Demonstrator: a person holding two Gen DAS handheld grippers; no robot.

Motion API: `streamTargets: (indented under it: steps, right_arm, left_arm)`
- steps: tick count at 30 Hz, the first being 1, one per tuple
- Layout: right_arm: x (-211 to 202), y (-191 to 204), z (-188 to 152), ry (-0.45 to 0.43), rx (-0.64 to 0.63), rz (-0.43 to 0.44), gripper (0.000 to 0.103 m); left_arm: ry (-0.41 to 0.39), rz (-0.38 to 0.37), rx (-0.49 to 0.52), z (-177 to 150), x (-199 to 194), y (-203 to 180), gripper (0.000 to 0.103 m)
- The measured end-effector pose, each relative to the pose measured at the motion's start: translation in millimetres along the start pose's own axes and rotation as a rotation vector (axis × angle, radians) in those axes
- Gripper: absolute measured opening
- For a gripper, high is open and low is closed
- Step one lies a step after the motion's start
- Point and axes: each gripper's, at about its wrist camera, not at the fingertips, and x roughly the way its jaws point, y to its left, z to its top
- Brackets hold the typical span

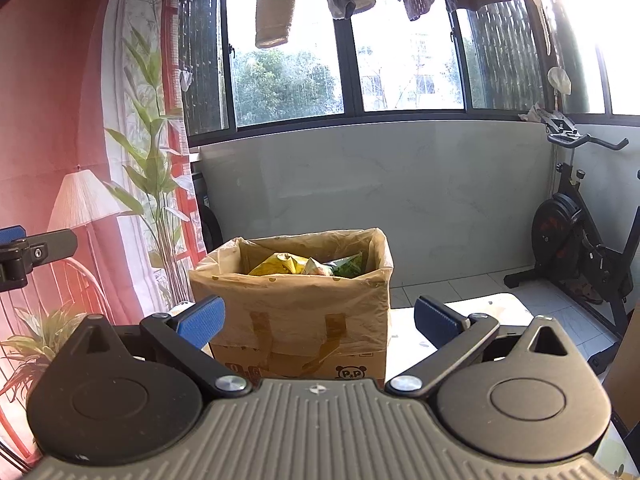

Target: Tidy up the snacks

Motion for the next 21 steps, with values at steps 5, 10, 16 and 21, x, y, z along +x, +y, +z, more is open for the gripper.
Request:
streamTargets:
  steps: [5, 10, 16, 21]
  right_arm:
    - [-0.1, -3.7, -2.6, 0.006, 0.01, 0.013, 0.103]
    - [-1.9, -7.7, -4.4, 0.008, 0.014, -0.003, 0.103]
    - [-3.7, -8.4, -3.7, 0.003, 0.0, -0.01, 0.103]
    - [-4.8, -7.9, -3.2, -0.003, -0.015, -0.008, 0.103]
  left_arm:
    - [0.025, -0.015, 0.003, -2.3, 2.6, 2.5, 0.095]
    - [0.041, 0.004, 0.011, -6.4, 4.7, 2.0, 0.095]
    - [0.055, -0.007, 0.006, -8.9, 5.7, 2.8, 0.095]
    - [0.081, -0.025, -0.05, -10.0, 8.1, 6.5, 0.095]
